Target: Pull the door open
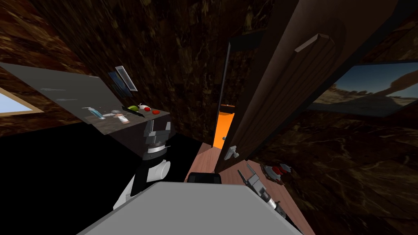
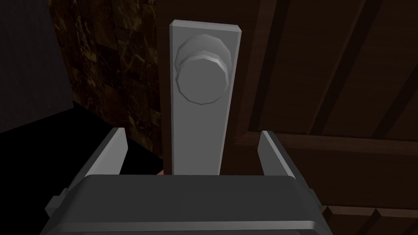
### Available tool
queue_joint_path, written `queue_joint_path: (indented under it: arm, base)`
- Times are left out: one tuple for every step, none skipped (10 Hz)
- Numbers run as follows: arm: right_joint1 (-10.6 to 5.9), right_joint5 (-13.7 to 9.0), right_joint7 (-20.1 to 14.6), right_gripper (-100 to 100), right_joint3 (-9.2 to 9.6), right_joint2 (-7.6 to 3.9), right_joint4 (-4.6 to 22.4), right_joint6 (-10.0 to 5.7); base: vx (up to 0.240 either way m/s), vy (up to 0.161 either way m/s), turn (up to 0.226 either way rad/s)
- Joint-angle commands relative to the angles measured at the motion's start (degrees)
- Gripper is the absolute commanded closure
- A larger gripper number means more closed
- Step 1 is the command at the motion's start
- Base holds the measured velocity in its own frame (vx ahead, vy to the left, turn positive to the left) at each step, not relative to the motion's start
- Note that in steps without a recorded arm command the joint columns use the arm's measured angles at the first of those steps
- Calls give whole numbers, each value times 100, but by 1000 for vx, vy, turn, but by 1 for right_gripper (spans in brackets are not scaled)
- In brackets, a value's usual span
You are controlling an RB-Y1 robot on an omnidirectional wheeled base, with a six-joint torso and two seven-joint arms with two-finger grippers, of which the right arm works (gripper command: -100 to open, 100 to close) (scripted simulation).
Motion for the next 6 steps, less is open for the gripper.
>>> queue_joint_path:
  arm:
    - [142,6,-102,-100,-1,-15,214,-286]
    - [142,6,-102,-100,-1,-15,214,-342]
    - [240,8,-183,-100,-4,-35,373,-564]
    - [337,9,-263,-100,-7,-54,532,-710]
    - [337,9,-263,-100,-7,-54,532,-810]
    - [434,10,-342,-100,-10,-74,690,-1012]
  base:
    - [0,74,27]
    - [5,51,3]
    - [11,37,20]
    - [18,66,31]
    - [21,50,-1]
    - [22,45,13]
